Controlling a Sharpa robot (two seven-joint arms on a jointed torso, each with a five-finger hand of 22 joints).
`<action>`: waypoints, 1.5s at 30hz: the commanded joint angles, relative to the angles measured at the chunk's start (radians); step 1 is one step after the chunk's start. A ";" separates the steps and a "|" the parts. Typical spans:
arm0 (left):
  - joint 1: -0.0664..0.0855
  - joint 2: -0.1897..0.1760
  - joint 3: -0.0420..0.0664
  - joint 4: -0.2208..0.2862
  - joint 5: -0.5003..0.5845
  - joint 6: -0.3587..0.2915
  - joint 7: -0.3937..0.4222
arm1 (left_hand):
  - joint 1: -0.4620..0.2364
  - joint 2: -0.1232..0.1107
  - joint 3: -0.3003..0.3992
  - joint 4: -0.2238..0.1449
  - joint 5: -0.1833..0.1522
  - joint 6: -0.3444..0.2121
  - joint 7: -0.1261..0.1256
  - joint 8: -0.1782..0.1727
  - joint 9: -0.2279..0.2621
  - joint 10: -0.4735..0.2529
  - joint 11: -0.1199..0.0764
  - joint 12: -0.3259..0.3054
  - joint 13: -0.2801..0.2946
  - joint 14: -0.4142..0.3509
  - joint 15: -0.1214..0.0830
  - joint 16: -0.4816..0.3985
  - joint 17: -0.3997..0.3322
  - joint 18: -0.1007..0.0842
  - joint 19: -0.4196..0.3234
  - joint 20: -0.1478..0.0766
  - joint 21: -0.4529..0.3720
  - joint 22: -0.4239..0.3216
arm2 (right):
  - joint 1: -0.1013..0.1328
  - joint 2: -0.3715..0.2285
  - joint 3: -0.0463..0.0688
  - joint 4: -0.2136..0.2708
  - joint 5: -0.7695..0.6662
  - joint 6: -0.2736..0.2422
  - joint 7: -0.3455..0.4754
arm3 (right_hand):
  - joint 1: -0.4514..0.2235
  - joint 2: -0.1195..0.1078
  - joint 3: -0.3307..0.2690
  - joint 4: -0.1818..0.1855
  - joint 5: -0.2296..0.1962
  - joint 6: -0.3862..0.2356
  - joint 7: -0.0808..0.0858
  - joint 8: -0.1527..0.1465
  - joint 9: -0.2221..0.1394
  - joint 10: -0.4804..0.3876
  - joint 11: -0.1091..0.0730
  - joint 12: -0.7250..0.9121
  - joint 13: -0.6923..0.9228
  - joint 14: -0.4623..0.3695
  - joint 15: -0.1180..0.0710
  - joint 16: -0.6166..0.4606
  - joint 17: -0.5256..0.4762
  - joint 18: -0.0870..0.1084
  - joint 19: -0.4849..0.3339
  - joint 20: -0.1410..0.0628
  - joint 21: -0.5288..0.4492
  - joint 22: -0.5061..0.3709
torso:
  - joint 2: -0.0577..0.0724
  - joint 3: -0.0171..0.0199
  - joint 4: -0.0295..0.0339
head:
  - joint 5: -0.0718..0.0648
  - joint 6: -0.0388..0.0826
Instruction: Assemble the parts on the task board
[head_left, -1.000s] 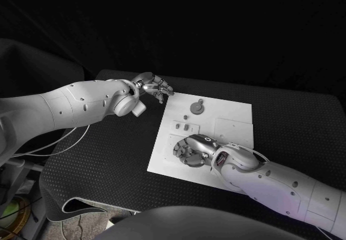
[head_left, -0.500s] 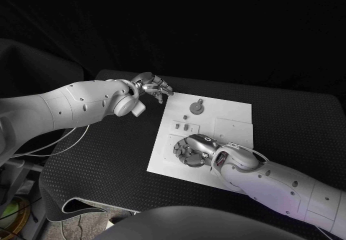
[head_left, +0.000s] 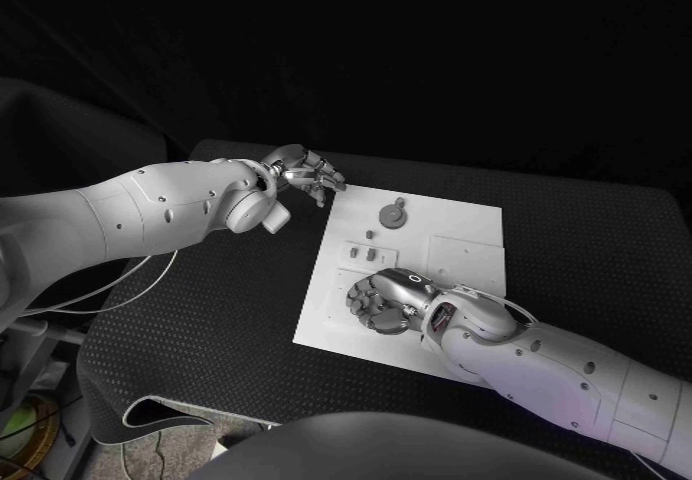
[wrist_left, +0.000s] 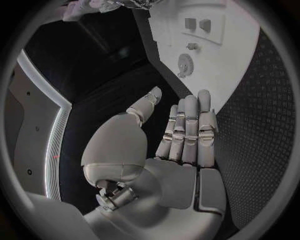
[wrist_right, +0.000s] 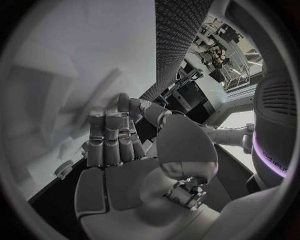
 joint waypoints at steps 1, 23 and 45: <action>0.001 0.002 0.000 0.001 0.004 0.011 0.006 | -0.011 -0.001 0.002 0.002 -0.006 -0.003 0.003 0.001 -0.001 -0.009 0.001 -0.001 -0.001 0.004 0.004 -0.006 0.001 0.038 0.008 -0.001 -0.004 0.001 | -0.008 -0.004 -0.007 -0.008 -0.021 0.032 -0.038 | 0.001 -0.009 -0.008 -0.002 0.002 -0.012 -0.003 -0.006 -0.003 -0.003 0.002 -0.046 0.002 -0.008 -0.003 -0.001 0.001 0.045 -0.008 -0.001 -0.005 0.011 | 0.000 0.0000 0.0004 | -0.001 0.000; 0.001 0.003 0.000 -0.005 0.004 0.012 0.005 | -0.013 -0.001 0.002 0.003 -0.006 -0.003 0.003 0.002 -0.001 -0.009 0.001 -0.001 -0.001 0.003 0.004 -0.007 0.002 0.038 0.008 -0.001 -0.005 0.002 | -0.008 -0.027 -0.005 0.024 -0.061 0.003 -0.062 | 0.025 -0.053 -0.034 -0.001 0.003 -0.106 -0.036 -0.022 -0.026 -0.007 -0.007 -0.014 0.082 -0.011 -0.011 -0.002 0.000 0.045 -0.008 0.002 -0.010 0.010 | 0.000 0.0004 -0.0005 | -0.006 0.000; 0.000 -0.002 0.000 -0.012 0.004 0.017 0.002 | -0.014 -0.001 0.002 0.003 -0.006 -0.003 0.003 0.002 -0.001 -0.010 0.001 -0.001 -0.002 0.003 0.004 -0.008 0.002 0.038 0.008 -0.001 -0.006 0.002 | -0.006 -0.074 0.043 0.113 -0.056 -0.024 -0.054 | 0.027 -0.055 -0.032 -0.001 0.003 -0.115 -0.034 0.001 -0.031 -0.026 -0.020 0.039 0.207 -0.002 -0.023 -0.002 -0.002 0.045 0.000 0.000 -0.010 0.010 | -0.001 0.0002 -0.0003 | -0.011 0.000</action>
